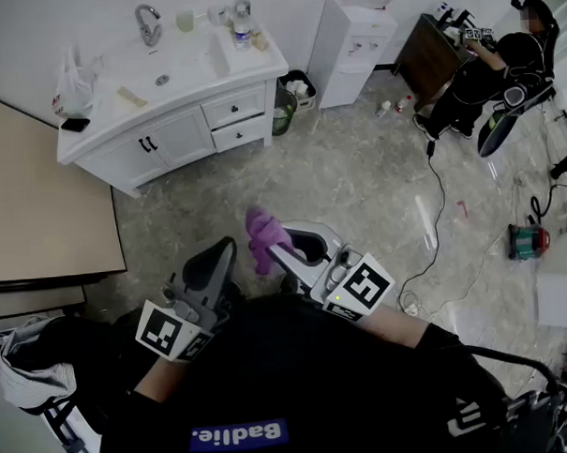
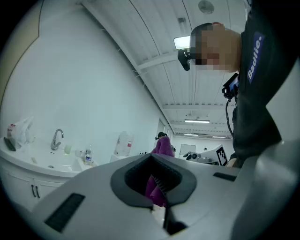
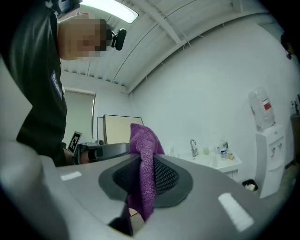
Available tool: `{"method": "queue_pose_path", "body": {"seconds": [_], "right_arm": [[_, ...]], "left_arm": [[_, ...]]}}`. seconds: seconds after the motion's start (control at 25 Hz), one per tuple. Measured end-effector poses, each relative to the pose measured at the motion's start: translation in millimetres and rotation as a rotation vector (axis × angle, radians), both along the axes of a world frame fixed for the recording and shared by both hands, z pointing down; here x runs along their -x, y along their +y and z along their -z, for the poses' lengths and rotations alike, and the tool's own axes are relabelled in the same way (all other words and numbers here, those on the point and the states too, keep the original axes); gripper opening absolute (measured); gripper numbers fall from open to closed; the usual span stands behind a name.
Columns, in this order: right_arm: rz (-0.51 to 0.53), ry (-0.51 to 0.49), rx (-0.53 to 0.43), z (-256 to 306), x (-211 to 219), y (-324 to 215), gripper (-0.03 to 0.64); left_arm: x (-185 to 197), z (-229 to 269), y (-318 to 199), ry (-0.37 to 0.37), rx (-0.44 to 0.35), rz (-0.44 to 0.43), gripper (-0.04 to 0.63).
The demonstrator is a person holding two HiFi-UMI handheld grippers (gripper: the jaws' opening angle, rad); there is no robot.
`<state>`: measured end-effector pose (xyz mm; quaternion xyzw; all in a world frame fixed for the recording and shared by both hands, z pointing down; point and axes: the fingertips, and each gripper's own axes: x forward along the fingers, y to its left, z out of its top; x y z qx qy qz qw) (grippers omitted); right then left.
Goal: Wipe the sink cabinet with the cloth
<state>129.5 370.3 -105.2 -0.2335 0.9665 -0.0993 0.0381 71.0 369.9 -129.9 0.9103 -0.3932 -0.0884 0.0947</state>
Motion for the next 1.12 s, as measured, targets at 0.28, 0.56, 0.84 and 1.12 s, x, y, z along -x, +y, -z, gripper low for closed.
{"method": "queue_pose_path", "body": {"seconds": [0.28, 0.56, 0.84, 1.12], "right_arm": [[0.008, 0.011, -0.014, -0.6, -0.2, -1.1, 0.058], [0.033, -0.017, 0.007, -0.5, -8.5, -10.7, 0.058], [0.048, -0.025, 0.025, -22.2, -19.1, -29.8, 0.058], [0.043, -0.004, 0.038, -34.5, -1.4, -69.8, 0.058]], "left_arm": [[-1.4, -1.8, -0.5, -0.008, -0.002, -0.009, 0.003], [-10.2, -2.9, -12.1, -0.024, 0.012, -0.002, 0.003], [-16.0, -15.9, -30.3, -0.045, 0.008, 0.058, 0.003], [3.0, -21.7, -70.8, -0.045, -0.006, 0.075, 0.003]]}}
